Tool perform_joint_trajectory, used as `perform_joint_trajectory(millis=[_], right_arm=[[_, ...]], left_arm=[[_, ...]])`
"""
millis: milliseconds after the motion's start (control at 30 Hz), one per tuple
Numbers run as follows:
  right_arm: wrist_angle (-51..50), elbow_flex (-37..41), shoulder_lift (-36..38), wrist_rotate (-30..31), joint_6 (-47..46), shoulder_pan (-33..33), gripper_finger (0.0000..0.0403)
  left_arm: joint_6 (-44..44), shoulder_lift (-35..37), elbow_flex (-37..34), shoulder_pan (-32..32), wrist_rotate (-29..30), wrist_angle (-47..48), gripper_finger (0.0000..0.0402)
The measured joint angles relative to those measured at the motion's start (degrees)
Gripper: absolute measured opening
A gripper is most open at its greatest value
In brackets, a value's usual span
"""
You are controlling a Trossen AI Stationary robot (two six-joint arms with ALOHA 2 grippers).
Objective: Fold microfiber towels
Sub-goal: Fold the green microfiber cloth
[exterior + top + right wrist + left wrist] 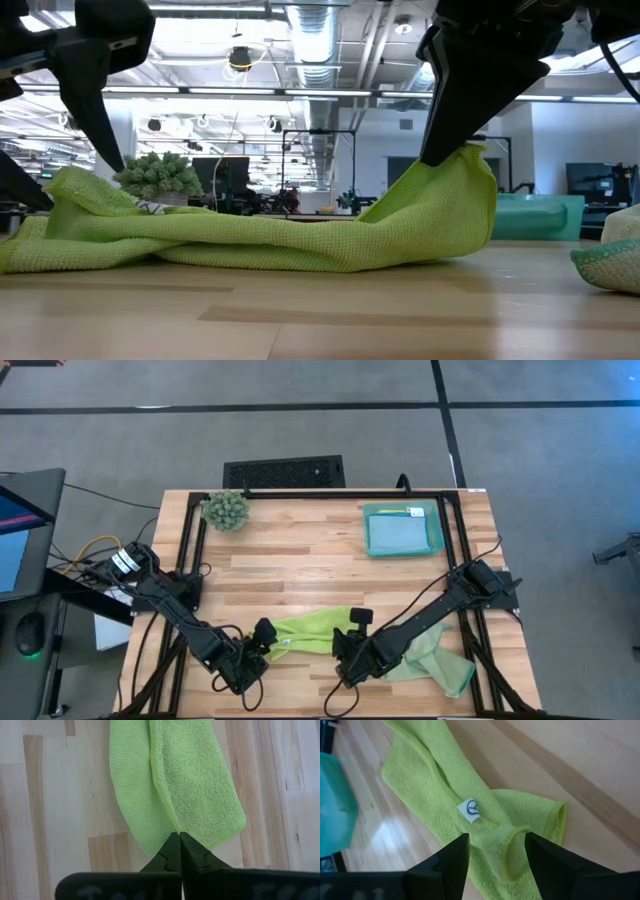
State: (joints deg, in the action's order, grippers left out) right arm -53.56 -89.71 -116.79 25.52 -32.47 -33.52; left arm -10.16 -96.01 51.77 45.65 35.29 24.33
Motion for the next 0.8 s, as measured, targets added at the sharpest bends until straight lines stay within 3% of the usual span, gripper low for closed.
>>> perform_joint_trajectory(millis=[300, 700, 800], right_arm=[[-0.02, 0.00, 0.00, -0.02, 0.11, 0.00, 0.0008], [-0.14, 0.00, 0.00, -0.21, 0.11, 0.28, 0.0008], [-0.96, 0.00, 0.02, -0.18, 0.09, 0.28, 0.0007]], left_arm=[[-0.74, 0.00, 0.00, -0.11, 2.38, -0.28, 0.0172], [-1.19, 0.00, 0.00, -0.11, 0.97, -1.33, 0.0051], [2.94, 0.00, 0.12, -0.11, 1.45, -1.90, 0.0013]])
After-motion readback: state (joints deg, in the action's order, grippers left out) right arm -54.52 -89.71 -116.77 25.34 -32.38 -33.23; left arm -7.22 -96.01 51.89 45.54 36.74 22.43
